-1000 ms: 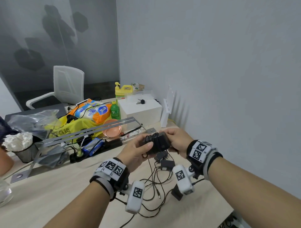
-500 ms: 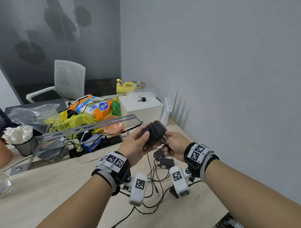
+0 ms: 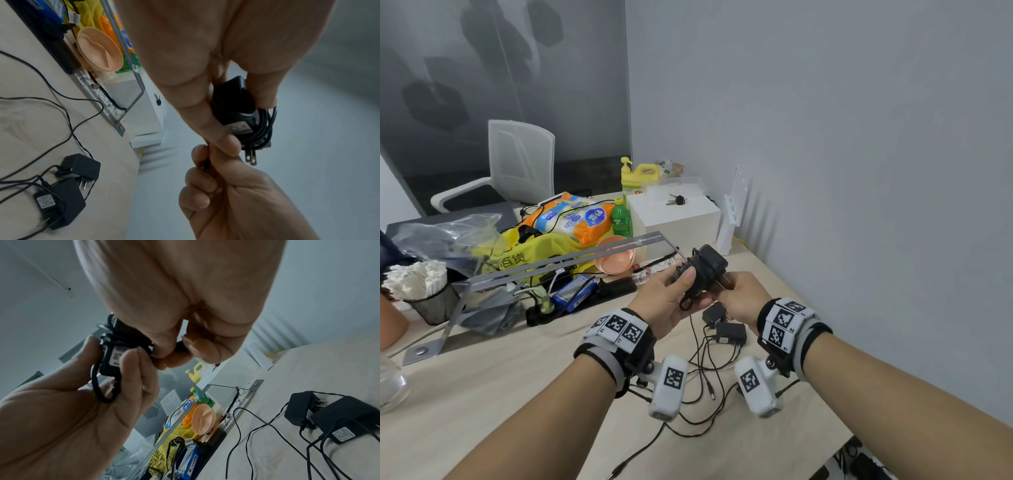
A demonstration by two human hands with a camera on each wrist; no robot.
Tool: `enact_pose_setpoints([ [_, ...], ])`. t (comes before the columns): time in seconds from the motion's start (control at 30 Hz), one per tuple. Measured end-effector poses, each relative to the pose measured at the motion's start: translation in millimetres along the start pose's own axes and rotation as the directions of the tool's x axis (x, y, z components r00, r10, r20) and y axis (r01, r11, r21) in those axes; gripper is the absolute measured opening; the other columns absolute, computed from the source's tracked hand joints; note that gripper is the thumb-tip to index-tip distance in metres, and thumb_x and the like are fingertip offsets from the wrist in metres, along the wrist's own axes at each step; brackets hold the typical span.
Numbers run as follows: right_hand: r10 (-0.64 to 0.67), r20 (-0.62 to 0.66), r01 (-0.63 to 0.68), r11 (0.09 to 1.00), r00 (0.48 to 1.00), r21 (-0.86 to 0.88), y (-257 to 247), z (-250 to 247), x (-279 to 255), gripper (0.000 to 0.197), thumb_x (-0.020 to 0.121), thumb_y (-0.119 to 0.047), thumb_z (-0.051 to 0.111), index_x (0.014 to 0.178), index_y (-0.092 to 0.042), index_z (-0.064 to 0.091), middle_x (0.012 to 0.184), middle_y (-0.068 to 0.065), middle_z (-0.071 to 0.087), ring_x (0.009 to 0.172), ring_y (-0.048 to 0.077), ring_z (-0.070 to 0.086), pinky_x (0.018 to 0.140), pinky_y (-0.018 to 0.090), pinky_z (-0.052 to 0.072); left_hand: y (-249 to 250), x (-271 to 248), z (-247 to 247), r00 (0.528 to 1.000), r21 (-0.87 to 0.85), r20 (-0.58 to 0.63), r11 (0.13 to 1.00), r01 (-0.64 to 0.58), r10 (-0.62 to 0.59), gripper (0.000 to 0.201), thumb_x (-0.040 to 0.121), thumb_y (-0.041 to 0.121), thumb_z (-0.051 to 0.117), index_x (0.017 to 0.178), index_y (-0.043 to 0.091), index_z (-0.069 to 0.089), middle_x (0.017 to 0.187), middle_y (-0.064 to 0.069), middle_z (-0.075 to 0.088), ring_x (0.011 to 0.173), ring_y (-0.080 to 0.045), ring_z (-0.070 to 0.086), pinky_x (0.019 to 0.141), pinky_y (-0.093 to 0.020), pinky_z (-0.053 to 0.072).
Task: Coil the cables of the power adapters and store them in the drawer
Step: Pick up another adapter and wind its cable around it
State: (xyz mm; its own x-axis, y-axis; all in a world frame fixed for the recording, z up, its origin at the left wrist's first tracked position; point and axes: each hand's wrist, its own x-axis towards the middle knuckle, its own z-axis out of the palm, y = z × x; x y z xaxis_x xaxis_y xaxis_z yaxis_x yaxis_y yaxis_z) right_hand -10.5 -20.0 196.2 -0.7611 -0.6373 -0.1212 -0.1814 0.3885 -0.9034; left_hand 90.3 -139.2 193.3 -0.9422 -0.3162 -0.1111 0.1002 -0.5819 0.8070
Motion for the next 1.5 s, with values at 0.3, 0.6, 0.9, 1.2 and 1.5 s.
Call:
enact_pose_setpoints([
  [0.3, 0.08, -0.136, -0.034, 0.949, 0.988, 0.314, -1.1, -0.6, -1.6, 0.007, 0.091, -0.007, 0.059, 0.096, -0.011, 0.061, 0.079, 0.009, 0.069, 0.056, 0.015, 0.053, 0.053, 0.029, 0.049, -1.6, 5.5, 4.6, 0.988, -0.008, -0.117, 0.995, -0.102, 0.101, 0.027, 0.096, 0.008, 0.05, 0.122, 0.002, 0.051, 0.1, -0.015, 0.062, 0.075, -0.027, 0.066, 0.071, -0.032, 0.06],
  [0.6, -0.07, -0.316, 0.131, 0.976, 0.946, 0.176, -1.7, 5.2, -6.0, 0.029, 0.075, -0.037, 0.079, 0.086, -0.017, 0.061, 0.07, 0.004, 0.068, 0.064, 0.022, 0.068, 0.059, 0.039, 0.06, -2.7, 6.6, 14.6, 0.978, -0.05, -0.155, 0.987, -0.152, 0.142, 0.031, 0.098, 0.007, 0.048, 0.127, 0.019, 0.045, 0.117, -0.022, 0.064, 0.103, -0.037, 0.066, 0.083, -0.044, 0.058],
  [0.9, -0.435, -0.395, 0.372, 0.9, 0.809, -0.229, -11.6, 2.1, -15.0, 0.018, 0.082, -0.034, 0.073, 0.084, -0.025, 0.058, 0.069, -0.011, 0.061, 0.061, 0.004, 0.056, 0.063, 0.024, 0.05, 3.1, 7.2, 25.9, 0.973, -0.05, -0.172, 0.985, -0.164, 0.153, 0.021, 0.1, 0.012, 0.045, 0.119, 0.021, 0.046, 0.106, -0.016, 0.069, 0.09, -0.028, 0.07, 0.073, -0.039, 0.06],
  [1.2, -0.674, -0.239, 0.528, 0.712, 0.699, -0.463, -19.3, -5.1, -10.3, 0.007, 0.089, -0.025, 0.062, 0.084, -0.02, 0.062, 0.077, -0.006, 0.055, 0.073, 0.014, 0.052, 0.069, 0.037, 0.048, 6.5, 11.7, 28.3, 0.976, -0.062, -0.18, 0.989, -0.137, 0.124, 0.033, 0.099, 0.017, 0.05, 0.13, 0.01, 0.043, 0.088, -0.014, 0.07, 0.071, -0.023, 0.07, 0.06, -0.034, 0.059],
  [1.5, -0.699, -0.034, 0.471, 0.517, 0.715, -0.715, -29.5, -6.5, -17.8, 0.033, 0.093, -0.032, 0.032, 0.092, -0.007, 0.053, 0.078, 0.005, 0.052, 0.066, 0.027, 0.052, 0.053, 0.032, 0.038, 7.6, 10.1, 30.8, 0.976, -0.156, -0.218, 0.987, -0.035, 0.0, 0.021, 0.095, 0.017, 0.049, 0.104, 0.005, 0.064, 0.09, -0.013, 0.069, 0.076, -0.021, 0.066, 0.068, -0.031, 0.055],
])
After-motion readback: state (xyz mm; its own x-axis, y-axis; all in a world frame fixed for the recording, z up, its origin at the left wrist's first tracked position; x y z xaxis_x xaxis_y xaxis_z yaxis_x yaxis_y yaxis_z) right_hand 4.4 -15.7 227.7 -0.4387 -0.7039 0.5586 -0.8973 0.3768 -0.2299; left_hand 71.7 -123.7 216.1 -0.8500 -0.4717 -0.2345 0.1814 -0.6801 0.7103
